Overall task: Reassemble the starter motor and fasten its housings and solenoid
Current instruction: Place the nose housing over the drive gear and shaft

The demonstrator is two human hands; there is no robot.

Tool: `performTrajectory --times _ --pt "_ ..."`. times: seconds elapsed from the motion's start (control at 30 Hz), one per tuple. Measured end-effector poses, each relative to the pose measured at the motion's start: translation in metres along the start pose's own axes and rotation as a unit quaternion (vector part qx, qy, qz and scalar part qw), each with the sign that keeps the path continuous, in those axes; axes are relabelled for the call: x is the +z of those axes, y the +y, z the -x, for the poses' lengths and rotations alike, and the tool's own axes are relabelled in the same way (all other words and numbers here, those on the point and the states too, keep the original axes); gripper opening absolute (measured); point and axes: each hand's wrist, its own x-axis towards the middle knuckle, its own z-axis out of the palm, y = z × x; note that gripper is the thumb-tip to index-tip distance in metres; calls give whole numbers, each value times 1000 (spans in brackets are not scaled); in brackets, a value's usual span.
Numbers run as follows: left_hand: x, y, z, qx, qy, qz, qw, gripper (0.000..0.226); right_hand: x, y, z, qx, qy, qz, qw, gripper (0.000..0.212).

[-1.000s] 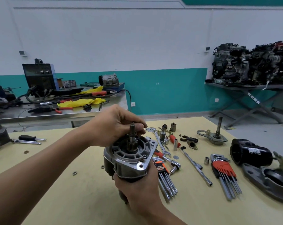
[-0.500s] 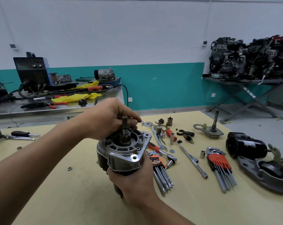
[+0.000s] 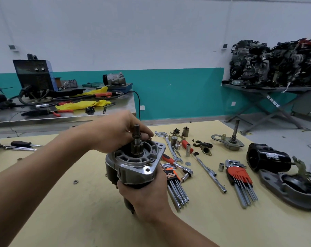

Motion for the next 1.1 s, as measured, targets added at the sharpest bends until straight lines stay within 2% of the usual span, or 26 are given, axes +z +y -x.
performTrajectory --times 0.07,0.17,0.3,0.37,0.5,0.73,0.87,1.03,1.1 --pt "0 0 1 -2 -25 16 1000 23 -1 -2 1 -15 -1 8 1000 70" --pt "2 -4 7 -9 -66 100 993 28 -1 -5 0 -12 -6 8 1000 67" --pt "10 -15 10 -33 -23 229 973 28 0 -6 -2 -5 -12 6 1000 62" --pt "9 -18 9 -53 -19 234 971 23 -1 -7 -3 -9 -17 14 1000 65" --pt "4 -16 5 -85 -49 222 970 25 0 -8 -3 -5 -15 29 999 65" --pt "2 -12 -2 -95 -58 187 976 26 -2 -6 -2 -4 -21 30 999 69" --pt "2 -14 -2 -84 -71 204 973 26 -4 -8 -3 -7 -22 29 999 67" --pt "5 -18 2 -65 -38 242 967 41 -5 -8 -3 1 -20 30 999 63" --pt "6 -21 8 -65 9 236 970 40 -6 -6 -3 6 -21 30 999 65"
